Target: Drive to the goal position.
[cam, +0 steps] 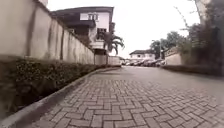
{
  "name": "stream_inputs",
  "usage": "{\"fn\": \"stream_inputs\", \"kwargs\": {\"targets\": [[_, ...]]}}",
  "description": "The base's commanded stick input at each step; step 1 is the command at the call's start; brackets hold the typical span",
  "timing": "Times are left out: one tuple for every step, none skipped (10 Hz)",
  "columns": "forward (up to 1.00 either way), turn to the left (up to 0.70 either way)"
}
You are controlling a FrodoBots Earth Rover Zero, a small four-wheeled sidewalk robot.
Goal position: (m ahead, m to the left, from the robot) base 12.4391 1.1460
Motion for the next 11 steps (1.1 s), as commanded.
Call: {"fn": "stream_inputs", "kwargs": {"targets": [[0.70,0.00],[0.70,0.00],[0.70,0.00],[0.70,0.00],[0.70,0.00],[0.70,0.00],[0.70,0.00],[0.70,0.00],[0.70,0.00],[0.70,0.00],[0.70,0.00]]}}
